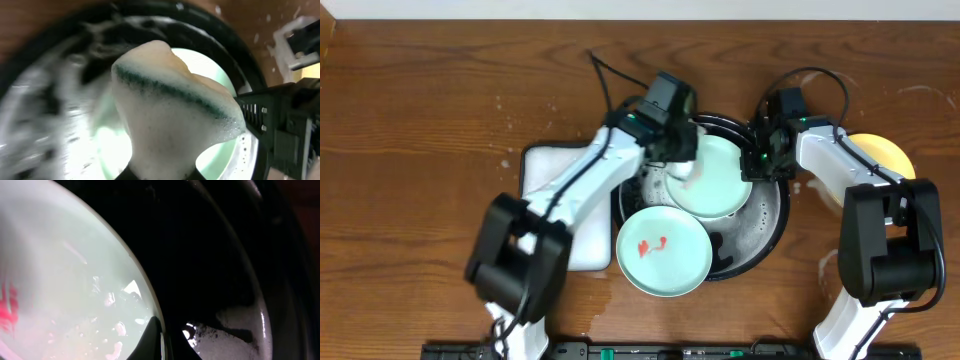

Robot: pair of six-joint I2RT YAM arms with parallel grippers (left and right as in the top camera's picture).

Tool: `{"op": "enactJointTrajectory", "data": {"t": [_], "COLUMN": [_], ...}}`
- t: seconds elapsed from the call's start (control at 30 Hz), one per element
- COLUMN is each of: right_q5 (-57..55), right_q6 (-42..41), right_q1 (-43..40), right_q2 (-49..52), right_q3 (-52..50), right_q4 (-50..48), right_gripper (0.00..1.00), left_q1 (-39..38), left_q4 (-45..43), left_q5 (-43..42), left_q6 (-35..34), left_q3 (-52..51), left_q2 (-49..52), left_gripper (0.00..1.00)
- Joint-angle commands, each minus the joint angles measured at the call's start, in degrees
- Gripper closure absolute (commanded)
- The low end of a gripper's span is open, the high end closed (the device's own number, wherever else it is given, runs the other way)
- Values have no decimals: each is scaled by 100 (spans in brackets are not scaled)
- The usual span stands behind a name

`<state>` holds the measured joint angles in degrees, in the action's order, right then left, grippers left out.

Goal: Clean dirty plates on tray and stack at the side
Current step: 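Scrub the held green plate with the sponge in the left gripper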

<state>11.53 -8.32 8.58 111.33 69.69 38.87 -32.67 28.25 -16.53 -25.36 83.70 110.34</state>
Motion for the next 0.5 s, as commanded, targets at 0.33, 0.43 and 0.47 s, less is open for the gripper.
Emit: {"op": "enactJointTrajectory", "data": {"t": [0.33,0.43,0.47], "right_q5": [-55,-55,-55], "right_q6": [-105,-105,-105], "right_q1": [164,164,164], "right_q2": [195,195,195], "right_q3": [-232,-232,-232], "right_q4": [140,142,142], "right_gripper": [99,99,99], "left_q1": [-544,-455,-426], "left_q4": [72,334,426], "left_q5": [1687,2634,2900], "left_q6": [-103,234,310], "left_q3": [57,109,120], "left_q2": [1554,1543,1543], "left_gripper": [93,93,93]}}
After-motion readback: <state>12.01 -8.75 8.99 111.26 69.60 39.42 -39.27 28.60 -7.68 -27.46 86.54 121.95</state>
